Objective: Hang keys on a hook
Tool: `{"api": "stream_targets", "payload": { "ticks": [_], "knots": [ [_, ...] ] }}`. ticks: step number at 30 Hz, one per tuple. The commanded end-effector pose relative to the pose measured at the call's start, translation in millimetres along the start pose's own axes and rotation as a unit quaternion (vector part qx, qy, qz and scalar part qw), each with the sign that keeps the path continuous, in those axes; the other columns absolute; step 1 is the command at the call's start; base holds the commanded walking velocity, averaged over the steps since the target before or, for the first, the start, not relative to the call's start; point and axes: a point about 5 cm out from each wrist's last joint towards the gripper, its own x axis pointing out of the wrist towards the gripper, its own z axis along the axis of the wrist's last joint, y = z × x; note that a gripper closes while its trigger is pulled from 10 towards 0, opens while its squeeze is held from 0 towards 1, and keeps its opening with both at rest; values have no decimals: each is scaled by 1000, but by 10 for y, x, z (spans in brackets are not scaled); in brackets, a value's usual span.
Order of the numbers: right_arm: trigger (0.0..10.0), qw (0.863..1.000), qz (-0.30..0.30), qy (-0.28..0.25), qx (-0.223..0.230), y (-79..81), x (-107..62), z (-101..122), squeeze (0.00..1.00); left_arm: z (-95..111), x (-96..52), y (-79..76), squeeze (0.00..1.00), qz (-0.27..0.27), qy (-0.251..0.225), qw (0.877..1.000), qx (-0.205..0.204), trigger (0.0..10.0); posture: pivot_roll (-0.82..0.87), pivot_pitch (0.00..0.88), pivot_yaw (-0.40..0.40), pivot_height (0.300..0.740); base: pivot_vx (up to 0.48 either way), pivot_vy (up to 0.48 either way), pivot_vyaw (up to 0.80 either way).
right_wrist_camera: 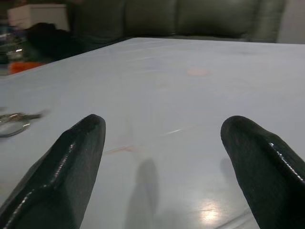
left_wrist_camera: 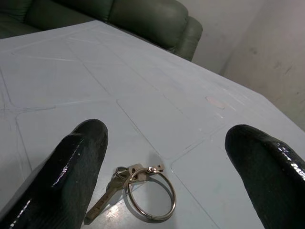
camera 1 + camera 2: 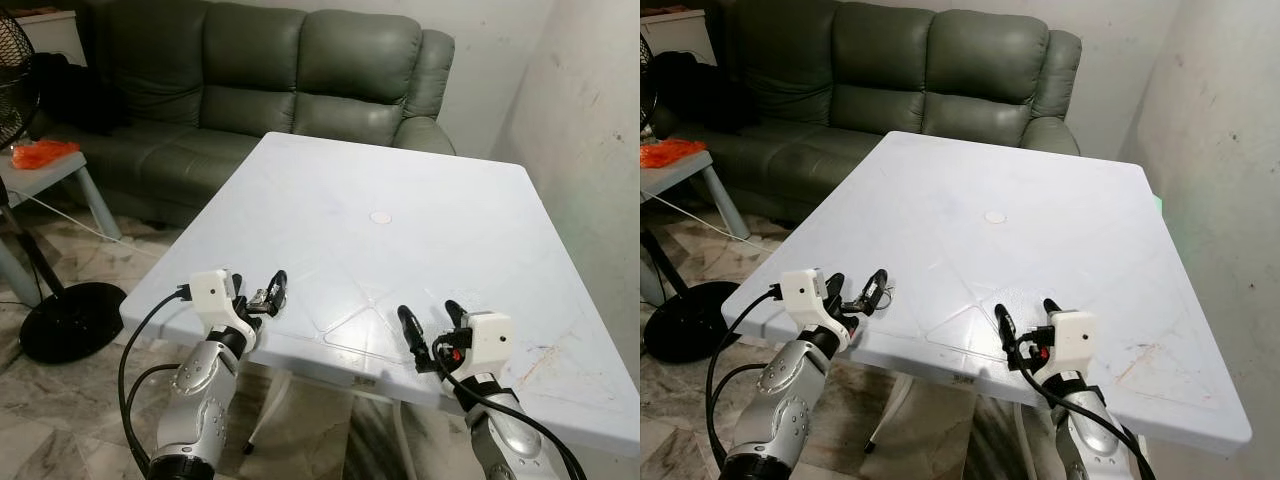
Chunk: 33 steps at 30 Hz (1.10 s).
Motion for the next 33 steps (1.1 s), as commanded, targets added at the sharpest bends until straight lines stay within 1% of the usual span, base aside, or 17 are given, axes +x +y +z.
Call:
{"api": "stream_targets", "payload": {
  "ticks": [1,3,9,14,20,33],
  "knots": [
    [10000,1000,24,-9,4,51,17,60,0,5,-3,-7,0,2,2,1000,2,10000,17,0,-55,740,0,0,0],
    [10000,999,36,-6,-3,81,21,51,0,3,-10,4,0,3,1,1000,3,10000,18,0,-55,740,0,0,0],
    [10000,999,48,-2,-5,118,21,35,0,7,-21,6,0,7,0,1000,2,10000,24,0,-58,740,0,0,0],
    [10000,999,38,2,-6,98,24,27,0,2,-25,3,0,7,2,1000,3,10000,26,0,-58,740,0,0,0],
    [10000,999,32,3,-7,79,24,28,0,13,-11,-4,0,0,-1,1000,-5,10000,19,0,-54,740,0,0,0],
    [10000,1000,29,2,-5,79,23,30,0,11,8,-22,0,-2,4,1000,-8,10000,15,0,-51,740,0,309,0]
  ]
}}
